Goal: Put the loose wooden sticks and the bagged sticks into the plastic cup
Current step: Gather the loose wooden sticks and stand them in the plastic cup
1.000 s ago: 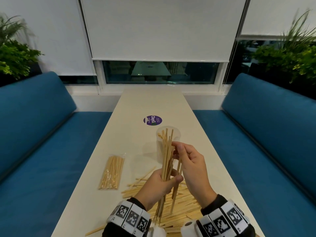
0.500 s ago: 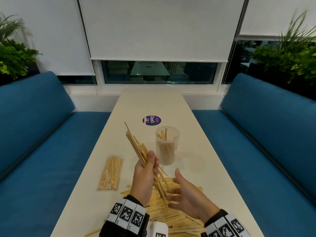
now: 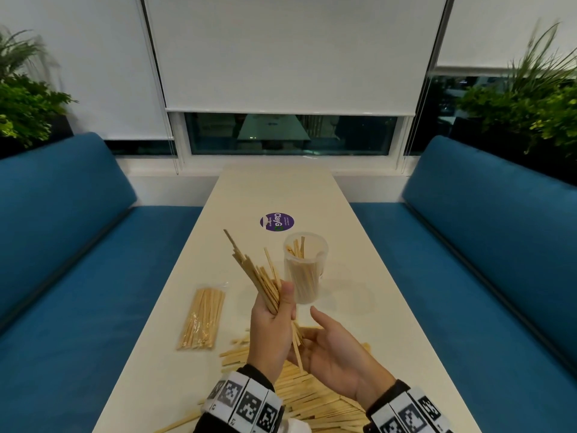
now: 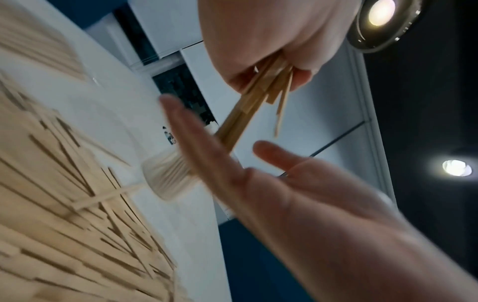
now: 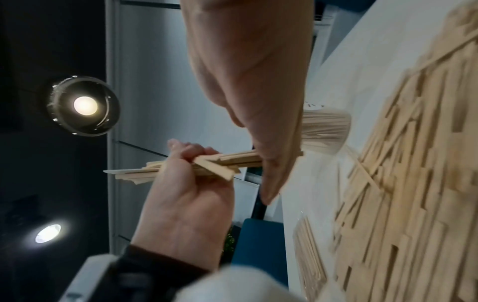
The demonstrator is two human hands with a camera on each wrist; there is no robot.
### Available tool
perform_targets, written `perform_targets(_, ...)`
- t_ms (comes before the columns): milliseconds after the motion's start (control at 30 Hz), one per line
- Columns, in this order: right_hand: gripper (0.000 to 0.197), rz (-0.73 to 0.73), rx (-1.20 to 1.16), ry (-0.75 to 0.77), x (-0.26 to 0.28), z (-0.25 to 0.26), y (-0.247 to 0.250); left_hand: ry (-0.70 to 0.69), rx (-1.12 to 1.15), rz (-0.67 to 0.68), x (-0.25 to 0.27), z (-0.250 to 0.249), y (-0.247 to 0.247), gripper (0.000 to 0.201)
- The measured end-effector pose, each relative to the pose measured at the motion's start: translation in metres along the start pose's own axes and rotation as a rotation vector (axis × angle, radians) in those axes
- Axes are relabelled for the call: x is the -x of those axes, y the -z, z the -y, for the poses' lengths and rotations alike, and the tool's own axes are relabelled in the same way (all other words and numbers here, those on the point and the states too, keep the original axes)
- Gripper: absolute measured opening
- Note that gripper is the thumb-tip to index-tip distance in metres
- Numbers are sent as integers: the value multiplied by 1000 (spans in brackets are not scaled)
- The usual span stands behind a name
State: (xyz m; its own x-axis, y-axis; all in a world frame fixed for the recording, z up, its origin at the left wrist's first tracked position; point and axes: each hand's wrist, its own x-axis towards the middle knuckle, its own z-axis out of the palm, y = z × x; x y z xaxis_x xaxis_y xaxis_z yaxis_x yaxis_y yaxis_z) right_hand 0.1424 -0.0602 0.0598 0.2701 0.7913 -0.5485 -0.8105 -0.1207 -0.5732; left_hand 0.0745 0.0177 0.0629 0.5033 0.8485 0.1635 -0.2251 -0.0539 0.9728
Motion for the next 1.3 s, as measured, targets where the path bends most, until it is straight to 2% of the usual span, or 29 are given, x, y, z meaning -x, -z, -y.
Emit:
perform_targets(133, 60, 126, 71, 17, 4, 0, -2, 25, -15, 35, -2, 5, 3, 19)
perform_targets(233, 66, 150, 305, 2, 6, 0, 0, 53, -10, 67, -1, 5, 6, 21)
perform_targets(333, 80, 29, 648, 187, 7, -1, 1, 87, -40, 156, 0, 4, 6, 25)
perform_targets(400, 91, -39, 761, 388, 8, 1, -2, 140, -72, 289, 4, 5, 4, 14)
perform_targets(433, 85, -57, 774, 459, 9, 3, -3, 149, -115, 363, 7, 5, 2, 12)
perform_targets(500, 61, -90, 698, 544, 11, 8, -6, 116, -246, 502, 14, 8, -1, 31)
perform_targets(600, 40, -171, 525, 630, 12, 8, -5, 176, -392, 573, 18, 10, -4, 47)
perform_targets(700, 45, -234, 503, 690, 9, 5, -4, 250, -412, 614, 15, 12, -2, 47)
perform_targets(800, 46, -243, 402, 792, 12, 9, -8, 411, -207, 643, 12, 12, 6, 41)
perform_targets(900, 50, -227, 386, 920, 19, 20, -14, 611, 100, 590, 10, 15, 15, 43)
perform_targets(1033, 40, -185, 389, 1031, 22, 24, -25, 874, 664, 291, 12, 22, 15, 56)
perform_targets(1133, 29, -91, 442, 1023, 19, 18, -32, 934, 877, 180, 15, 19, 7, 51)
perform_targets(1200, 29, -64, 493, 986, 13, 13, -31, 948, 919, 153, 15, 20, 4, 50)
perform_targets(1300, 21, -52, 554, 934, 6, 6, -26, 888, 915, 122, 15, 19, 3, 42)
